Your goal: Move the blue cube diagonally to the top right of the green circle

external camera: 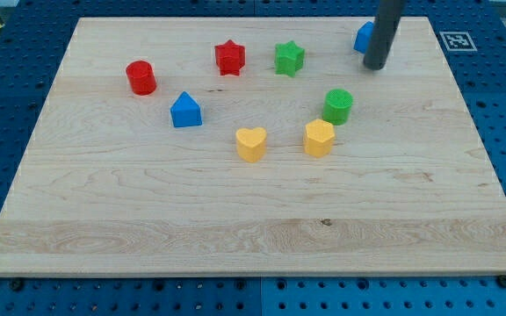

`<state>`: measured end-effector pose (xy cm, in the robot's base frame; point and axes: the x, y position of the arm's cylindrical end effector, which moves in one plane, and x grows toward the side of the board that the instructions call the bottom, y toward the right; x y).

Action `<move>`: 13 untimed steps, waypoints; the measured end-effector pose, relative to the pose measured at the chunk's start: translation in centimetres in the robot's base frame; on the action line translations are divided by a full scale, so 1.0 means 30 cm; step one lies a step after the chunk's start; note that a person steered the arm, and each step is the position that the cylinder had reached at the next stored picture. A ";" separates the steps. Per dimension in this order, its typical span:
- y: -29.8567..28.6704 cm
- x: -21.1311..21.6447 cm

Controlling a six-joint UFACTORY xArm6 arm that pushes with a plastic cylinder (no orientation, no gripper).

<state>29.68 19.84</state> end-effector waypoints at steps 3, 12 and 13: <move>0.075 -0.268; -0.078 -0.033; -0.042 -0.066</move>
<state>27.71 18.59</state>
